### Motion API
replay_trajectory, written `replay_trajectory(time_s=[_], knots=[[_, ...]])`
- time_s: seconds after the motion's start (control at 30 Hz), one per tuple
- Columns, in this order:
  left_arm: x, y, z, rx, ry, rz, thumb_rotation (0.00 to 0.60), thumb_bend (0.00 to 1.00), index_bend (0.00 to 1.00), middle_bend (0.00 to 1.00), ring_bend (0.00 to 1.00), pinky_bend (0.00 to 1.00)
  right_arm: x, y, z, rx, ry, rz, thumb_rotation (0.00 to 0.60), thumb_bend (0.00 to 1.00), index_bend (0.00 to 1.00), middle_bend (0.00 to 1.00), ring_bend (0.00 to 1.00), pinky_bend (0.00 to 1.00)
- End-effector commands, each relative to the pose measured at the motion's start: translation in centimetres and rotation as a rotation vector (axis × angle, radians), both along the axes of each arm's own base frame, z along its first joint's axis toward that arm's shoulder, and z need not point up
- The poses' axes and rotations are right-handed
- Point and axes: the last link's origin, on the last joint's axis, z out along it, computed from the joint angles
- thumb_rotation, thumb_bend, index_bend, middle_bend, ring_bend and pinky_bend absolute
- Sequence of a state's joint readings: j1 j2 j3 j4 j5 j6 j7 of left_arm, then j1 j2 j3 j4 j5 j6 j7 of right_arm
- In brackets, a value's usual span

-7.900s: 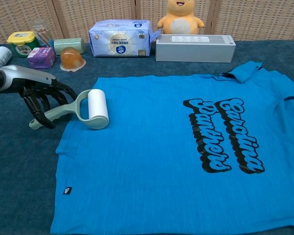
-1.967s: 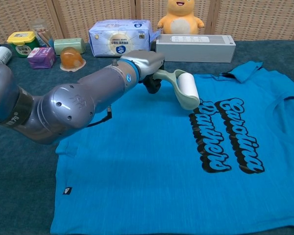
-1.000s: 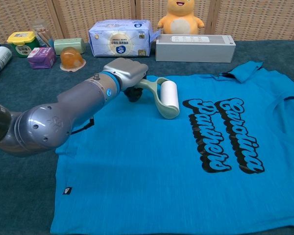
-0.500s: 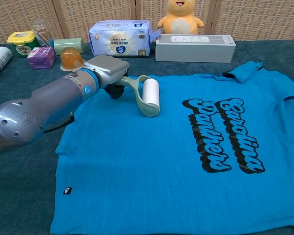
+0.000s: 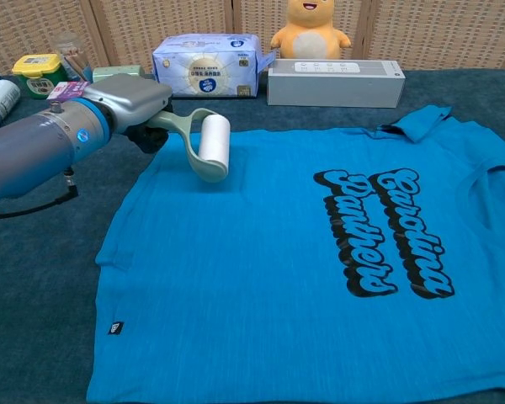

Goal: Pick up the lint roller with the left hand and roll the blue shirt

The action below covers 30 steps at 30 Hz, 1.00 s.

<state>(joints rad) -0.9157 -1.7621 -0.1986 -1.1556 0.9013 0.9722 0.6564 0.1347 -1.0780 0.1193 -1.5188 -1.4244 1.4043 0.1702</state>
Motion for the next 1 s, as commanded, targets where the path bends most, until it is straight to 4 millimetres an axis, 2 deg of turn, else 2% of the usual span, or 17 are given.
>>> replay_trajectory(time_s=[0.03,0.3,1.0], knots=[[-0.9,-0.6,0.7,-0.029,0.009,0.02,0.6,0.72,0.86,1.0,0.8,0.99,0.0,0.0,0.0,0.001,0.002,-0.001,0.6,0.0,0.06,0.0,0.0,0.0],[-0.7,-1.2,0.9,-0.074,0.06,0.029,0.6,0.72,0.86,1.0,0.8,0.99,0.0,-0.1,-0.2,-0.001,0.014,-0.001,0.6,0.0,0.06,0.0,0.0,0.0],[0.1,-1.6,-1.1,-0.073,0.133,0.033,0.6,0.72,0.86,1.0,0.8,0.99,-0.1,0.0,0.3,-0.015,-0.001,-0.001,0.6,0.0,0.06,0.0,0.0,0.0]])
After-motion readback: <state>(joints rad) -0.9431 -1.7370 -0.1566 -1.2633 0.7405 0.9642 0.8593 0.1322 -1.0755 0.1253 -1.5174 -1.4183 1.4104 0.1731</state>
